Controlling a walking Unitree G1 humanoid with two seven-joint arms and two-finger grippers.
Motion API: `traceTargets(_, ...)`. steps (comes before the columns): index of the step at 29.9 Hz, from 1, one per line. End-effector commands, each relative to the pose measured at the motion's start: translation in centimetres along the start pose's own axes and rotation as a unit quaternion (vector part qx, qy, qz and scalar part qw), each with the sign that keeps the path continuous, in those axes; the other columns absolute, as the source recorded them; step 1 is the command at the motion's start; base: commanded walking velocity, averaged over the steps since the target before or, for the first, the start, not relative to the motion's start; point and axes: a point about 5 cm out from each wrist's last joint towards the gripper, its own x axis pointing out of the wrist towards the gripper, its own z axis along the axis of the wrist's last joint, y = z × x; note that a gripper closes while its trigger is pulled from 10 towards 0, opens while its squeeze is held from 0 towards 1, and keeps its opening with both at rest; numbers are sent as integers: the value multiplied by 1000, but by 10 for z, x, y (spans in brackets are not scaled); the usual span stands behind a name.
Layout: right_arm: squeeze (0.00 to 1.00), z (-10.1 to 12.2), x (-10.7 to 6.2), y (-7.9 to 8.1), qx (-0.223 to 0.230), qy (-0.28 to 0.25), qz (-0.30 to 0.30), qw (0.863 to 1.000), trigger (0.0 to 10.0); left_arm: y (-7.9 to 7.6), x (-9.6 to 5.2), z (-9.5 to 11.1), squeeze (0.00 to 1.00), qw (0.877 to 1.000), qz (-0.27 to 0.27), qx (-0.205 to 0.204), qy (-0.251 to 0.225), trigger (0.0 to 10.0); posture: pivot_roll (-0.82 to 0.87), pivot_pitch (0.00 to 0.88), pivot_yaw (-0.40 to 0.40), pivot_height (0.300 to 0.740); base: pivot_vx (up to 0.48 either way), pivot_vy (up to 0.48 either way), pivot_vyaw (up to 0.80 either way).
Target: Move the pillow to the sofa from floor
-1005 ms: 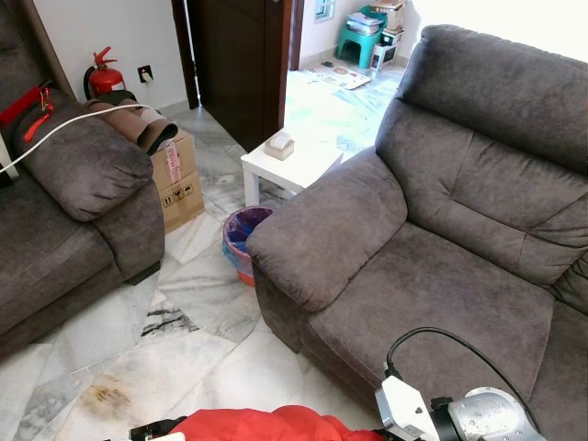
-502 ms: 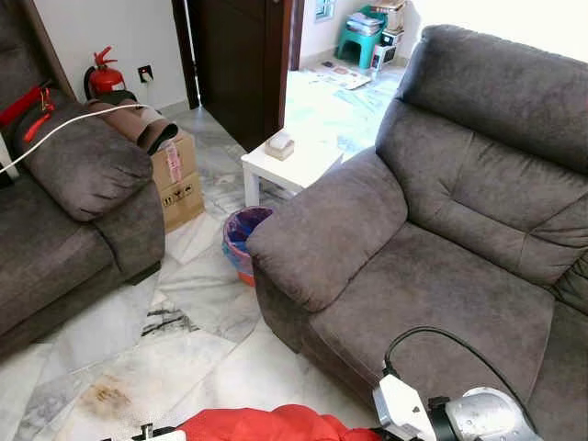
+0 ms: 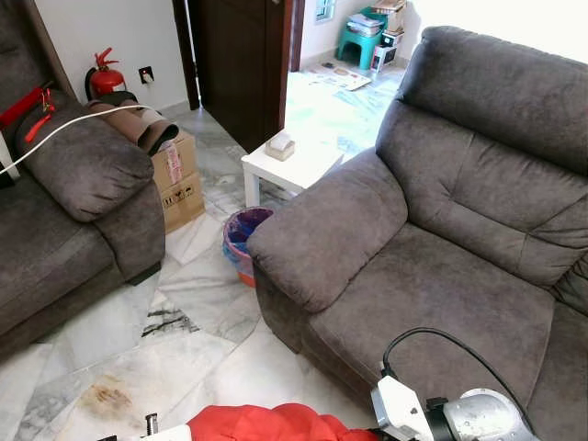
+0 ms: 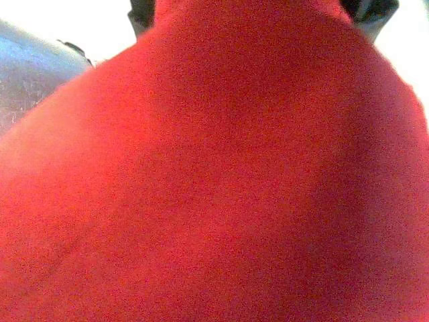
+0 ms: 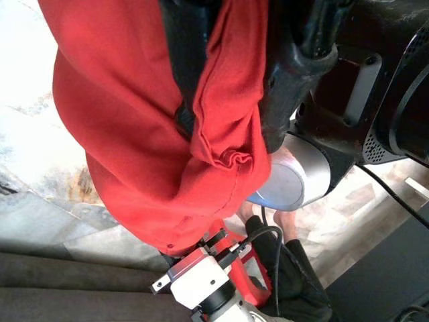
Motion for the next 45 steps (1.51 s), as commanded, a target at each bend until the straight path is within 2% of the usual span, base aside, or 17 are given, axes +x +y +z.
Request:
traceTargets(1,0,8,7,1,-25,-22,11,999,10000,-3,6,14,0,999,-8,8,-33,0,59,113,-54,740,0,0,0)
traceTargets(13,0,-2,7,-6,-14,-23,-29,999,10000,10,6,34,0,997,12,6,-70,0,62,124,-51,740,0,0,0)
traceTargets(16,0,-3,7,-13,-15,-34,-64,997,10000,16,6,42,0,995,33,-15,-90,0,63,128,-51,740,0,0,0)
traceTargets(20,0,-9,3,-34,0,-59,-175,983,10000,42,8,63,0,983,117,-60,-126,0,65,130,-53,740,0,0,0)
traceTargets(22,0,-12,0,-41,7,-74,-226,971,10000,62,7,72,0,968,193,-91,-135,0,68,135,-51,740,0,0,0)
traceTargets(23,0,-15,-2,-47,16,-73,-268,960,10000,73,7,77,0,952,239,-125,-142,9569,68,136,-51,740,0,0,0)
traceTargets(24,0,-16,-3,-51,16,-75,-297,952,10000,79,6,83,0,937,269,-161,-156,10000,68,136,-51,740,0,0,0)
traceTargets(25,0,-17,-4,-55,23,-84,-337,938,10000,86,6,92,0,913,301,-208,-178,10000,69,139,-51,740,0,0,0)
traceTargets(27,0,-18,-4,-56,28,-89,-349,932,10000,88,6,96,0,906,309,-220,-186,10000,67,141,-51,740,0,0,0)
traceTargets(28,0,-18,-6,-60,48,-114,-398,909,10000,89,6,106,0,885,336,-248,-207,10000,61,141,-49,740,0,0,0)
traceTargets(29,0,-18,-6,-60,48,-114,-398,909,10000,89,6,106,0,885,336,-248,-207,10000,61,141,-49,740,0,0,0)
traceTargets(30,0,-18,-8,-63,67,-137,-437,887,10000,88,7,111,0,874,350,-261,-215,10000,61,141,-48,740,0,0,0)
traceTargets(34,0,-19,-9,-65,81,-157,-469,865,10000,84,10,112,0,867,351,-283,-211,10000,61,139,-48,740,0,0,0)
traceTargets(35,0,-22,-11,-67,112,-184,-509,833,10000,84,10,112,0,855,367,-302,-209,10000,64,137,-52,740,0,0,0)
traceTargets(39,0,-27,-13,-69,154,-209,-552,792,10000,86,9,113,0,843,390,-306,-209,10000,61,135,-51,740,0,0,0)
traceTargets(41,0,-30,-10,-71,162,-204,-563,784,10000,86,8,115,0,838,398,-307,-212,10000,62,131,-50,740,0,0,0)
traceTargets(45,0,-25,-8,-73,172,-223,-568,773,10000,85,9,116,0,847,394,-291,-208,10000,69,124,-51,740,0,0,0)
